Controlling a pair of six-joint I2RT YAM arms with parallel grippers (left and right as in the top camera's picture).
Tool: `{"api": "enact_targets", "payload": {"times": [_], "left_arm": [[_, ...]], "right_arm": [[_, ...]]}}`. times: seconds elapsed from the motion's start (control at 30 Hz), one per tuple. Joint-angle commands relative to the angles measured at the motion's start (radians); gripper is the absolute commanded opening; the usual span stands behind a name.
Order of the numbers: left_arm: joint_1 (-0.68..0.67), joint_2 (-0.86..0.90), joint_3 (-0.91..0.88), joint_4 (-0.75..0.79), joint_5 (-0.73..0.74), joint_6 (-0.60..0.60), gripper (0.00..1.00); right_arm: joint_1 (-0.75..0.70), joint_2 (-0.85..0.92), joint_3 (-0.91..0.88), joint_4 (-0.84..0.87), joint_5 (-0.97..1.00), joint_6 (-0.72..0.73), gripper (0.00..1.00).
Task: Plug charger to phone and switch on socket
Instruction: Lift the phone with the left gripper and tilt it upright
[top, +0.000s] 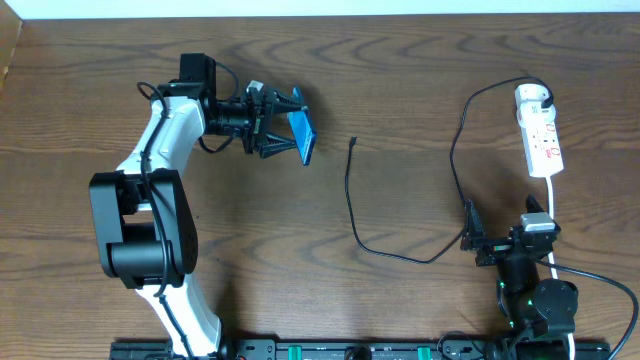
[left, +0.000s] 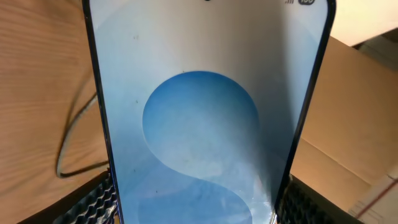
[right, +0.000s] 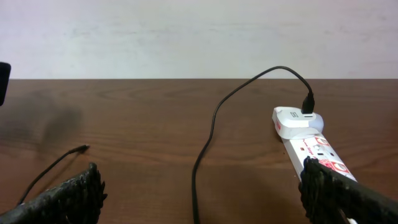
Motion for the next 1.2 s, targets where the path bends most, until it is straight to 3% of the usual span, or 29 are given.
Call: {"api": "enact_targets", "payload": {"times": [0.0, 0.83, 1.17], "left_arm": [[0.005, -0.037, 0.026, 0.001, 0.093, -0.033, 0.68], [0.005, -0.037, 0.026, 0.001, 0.14, -0.323, 0.68], [0.005, -0.037, 0.026, 0.001, 0.143, -0.499, 0.66]], "right_arm": [[-0.004, -0.005, -0.004, -0.002, 0.001, 0.01, 0.99], [-0.004, -0.005, -0.004, -0.002, 0.002, 0.01, 0.99], [-0.004, -0.005, -0.004, -0.002, 0.002, 0.01, 0.99]]}}
